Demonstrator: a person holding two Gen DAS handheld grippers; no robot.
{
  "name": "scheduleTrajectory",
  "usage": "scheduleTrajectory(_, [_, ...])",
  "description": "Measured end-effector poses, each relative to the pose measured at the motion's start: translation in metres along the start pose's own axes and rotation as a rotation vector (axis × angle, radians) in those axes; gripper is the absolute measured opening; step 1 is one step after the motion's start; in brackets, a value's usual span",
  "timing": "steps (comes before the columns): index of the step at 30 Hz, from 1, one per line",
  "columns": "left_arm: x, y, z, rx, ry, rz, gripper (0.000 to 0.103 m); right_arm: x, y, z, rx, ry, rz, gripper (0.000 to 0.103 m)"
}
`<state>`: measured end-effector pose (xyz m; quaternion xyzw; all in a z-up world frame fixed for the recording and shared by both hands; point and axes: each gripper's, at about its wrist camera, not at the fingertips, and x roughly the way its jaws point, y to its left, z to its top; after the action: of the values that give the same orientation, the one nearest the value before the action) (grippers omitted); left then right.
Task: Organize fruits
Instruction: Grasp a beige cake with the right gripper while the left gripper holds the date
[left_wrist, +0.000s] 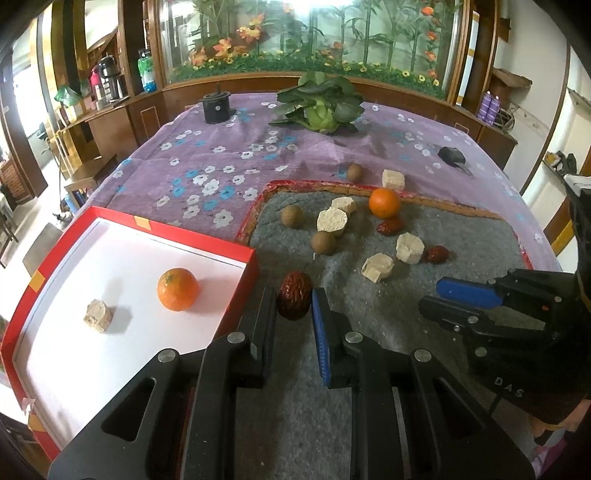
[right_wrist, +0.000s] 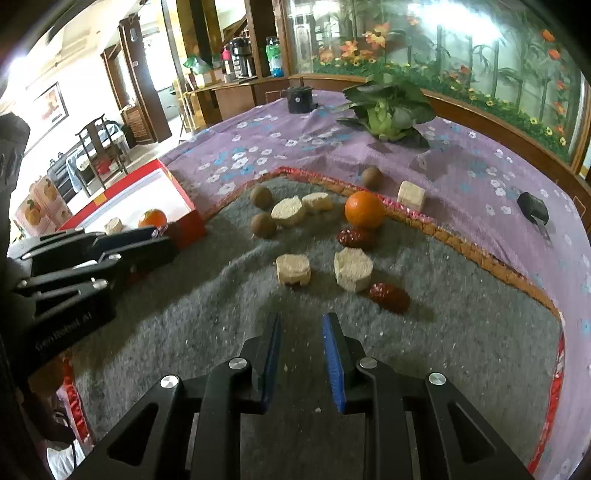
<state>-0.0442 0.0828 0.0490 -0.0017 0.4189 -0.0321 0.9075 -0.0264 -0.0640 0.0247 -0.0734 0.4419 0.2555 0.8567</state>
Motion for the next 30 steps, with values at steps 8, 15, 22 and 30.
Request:
scheduleTrajectory(8, [0.000, 0.004, -0.003, -0.011, 0.010, 0.002, 0.018, 0.025, 0.002, 0.018, 0.012, -0.001, 0.038, 0.042])
scheduleTrajectory(15, [0.004, 0.011, -0.003, -0.028, 0.022, 0.007, 0.018, 0.043, -0.001, 0.033, 0.004, 0.018, 0.057, 0.041])
scheduleTrajectory(22, [0.006, 0.010, -0.004, -0.025, 0.029, -0.003, 0.018, 0.035, 0.006, 0.029, -0.050, 0.007, 0.012, 0.023])
scheduleTrajectory(30, [-0.004, 0.015, -0.004, -0.035, 0.008, 0.013, 0.018, 0.002, 0.012, 0.025, -0.053, -0.059, 0.024, 0.023])
